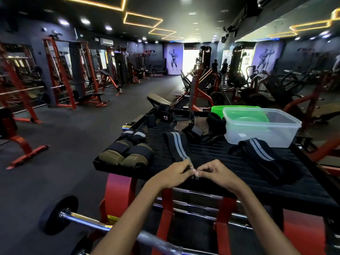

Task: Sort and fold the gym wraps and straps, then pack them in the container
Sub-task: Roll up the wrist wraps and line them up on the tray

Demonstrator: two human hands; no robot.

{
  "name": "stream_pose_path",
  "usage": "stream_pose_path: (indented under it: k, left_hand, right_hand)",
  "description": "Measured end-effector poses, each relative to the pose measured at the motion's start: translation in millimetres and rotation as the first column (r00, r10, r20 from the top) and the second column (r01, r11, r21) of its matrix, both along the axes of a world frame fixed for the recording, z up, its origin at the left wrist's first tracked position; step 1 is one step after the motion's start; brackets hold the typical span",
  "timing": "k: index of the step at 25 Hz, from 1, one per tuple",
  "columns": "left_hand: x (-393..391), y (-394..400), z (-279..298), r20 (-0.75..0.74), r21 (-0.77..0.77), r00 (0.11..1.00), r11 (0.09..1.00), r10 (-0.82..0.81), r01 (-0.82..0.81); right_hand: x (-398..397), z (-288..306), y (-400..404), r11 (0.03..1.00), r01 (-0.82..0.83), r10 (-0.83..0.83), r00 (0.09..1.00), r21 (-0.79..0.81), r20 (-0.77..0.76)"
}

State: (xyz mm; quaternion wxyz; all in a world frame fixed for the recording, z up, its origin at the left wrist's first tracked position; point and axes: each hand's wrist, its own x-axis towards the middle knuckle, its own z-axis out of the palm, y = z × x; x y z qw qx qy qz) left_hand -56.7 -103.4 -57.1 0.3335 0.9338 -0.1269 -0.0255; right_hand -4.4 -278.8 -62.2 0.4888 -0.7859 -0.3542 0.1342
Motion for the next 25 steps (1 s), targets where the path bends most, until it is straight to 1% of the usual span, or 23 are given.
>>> stream_pose_path:
  k: [2, 3, 5, 9, 13, 17, 20, 23, 25]
  left_hand:
    - [1, 1, 4, -0.033, 0.015, 0.999, 1.0, -0.013, 0.014]
    - [1, 0, 6, -0.038, 0.023, 0.999, 1.0, -0.013, 0.014]
    - [0, -1, 6, -0.015, 0.039, 1.0, 0.999, -0.018, 0.019]
    - [0, -3, 2, 0.072, 0.03, 0.997, 0.999, -0.042, 0.04]
    - [-3, -3, -1, 0.161, -0.022, 0.987, 1.0, -0.01, 0.014]
    - [-5, -3, -2, 0.212, -0.071, 0.977, 0.997, 0.007, 0.008]
    - [-4, -4, -6, 0.229, -0.085, 0.973, 0.996, 0.017, 0.002]
    - [-4, -5, -8, 0.241, -0.03, 0.97, 1.0, 0.01, -0.003]
    - [-2, -4, -9, 0.241, -0.022, 0.97, 1.0, 0.01, -0.005]
  right_hand:
    - [0, 6, -1, 1.0, -0.009, 0.008, 0.985, -0.005, -0.17]
    - [-1, 7, -1, 1.0, -0.001, 0.001, 0.974, 0.0, -0.227]
    - [-1, 7, 0, 1.0, 0.018, -0.012, 0.965, 0.02, -0.263]
    - [-1, 3, -1, 0.995, 0.068, -0.055, 0.986, 0.079, -0.154]
    - [0, 3, 0, 0.973, 0.16, -0.137, 0.98, 0.166, -0.144]
    - [-2, 2, -1, 0.98, 0.151, -0.147, 0.988, 0.127, -0.04]
    - [-3, 3, -3, 0.976, 0.164, -0.158, 0.986, 0.146, -0.052]
    - [-1, 1, -3, 0.985, 0.133, -0.128, 0.991, 0.111, -0.051]
    - [-1, 0, 0, 0.985, 0.127, -0.124, 0.992, 0.115, -0.034]
